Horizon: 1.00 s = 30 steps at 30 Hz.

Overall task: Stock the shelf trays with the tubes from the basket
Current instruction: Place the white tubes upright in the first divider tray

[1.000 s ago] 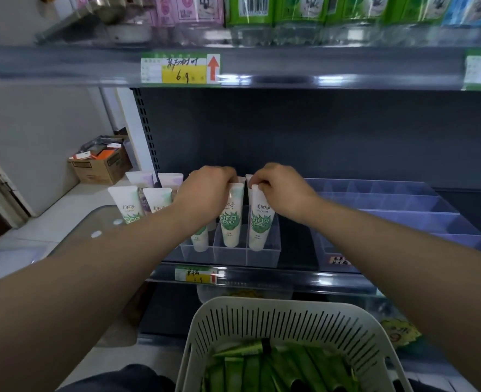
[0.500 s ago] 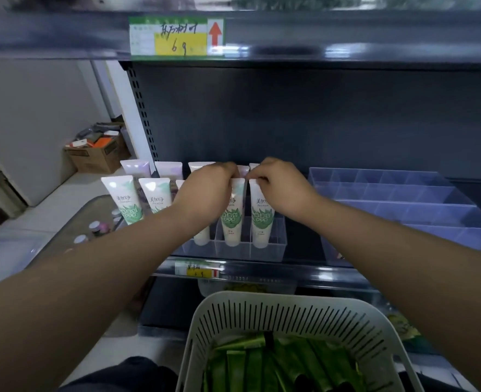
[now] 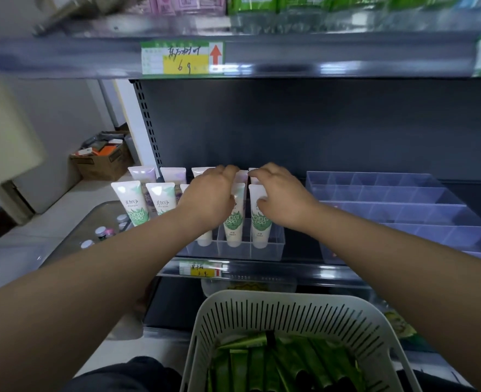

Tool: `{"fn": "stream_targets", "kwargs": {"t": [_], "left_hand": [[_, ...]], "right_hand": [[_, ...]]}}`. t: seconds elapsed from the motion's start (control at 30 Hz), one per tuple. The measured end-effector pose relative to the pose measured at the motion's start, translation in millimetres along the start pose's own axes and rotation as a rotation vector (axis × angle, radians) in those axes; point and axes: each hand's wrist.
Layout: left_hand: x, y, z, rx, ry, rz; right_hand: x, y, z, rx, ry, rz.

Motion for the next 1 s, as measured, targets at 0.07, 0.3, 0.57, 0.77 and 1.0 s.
{"fn": "stream_targets", "kwargs": {"t": [0.07,0.3,0.57,0.77,1.0], "left_hand": [[-4,-3,-4,-0.002,0.023,0.031],[-26,-23,-15,-0.003,0.103,0.139],[-51,-55,-19,-0.023,0.173,0.144],[-68,-83,-8,-0.039,0.216,0.145],[-81,-115,11,0.009,0.166,0.124]], "right_hand": [[-2,-6,-5,0.001,-0.063,-0.004],[-3,-33,-19,0.032,-0.147,-0.003],[-2,-71,-29,0.004,-0.222,0.007],[1,-106,-28,0.001,-0.231,0.005],[1,-151,-15,0.054,-0.214,0.011]]}}
Point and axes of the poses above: each hand's wrist, its own y-axis towards the middle knuckle, its own z-axis out of the palm, x = y × z, and after that the axes turned 11 degrees about -y, right-handed
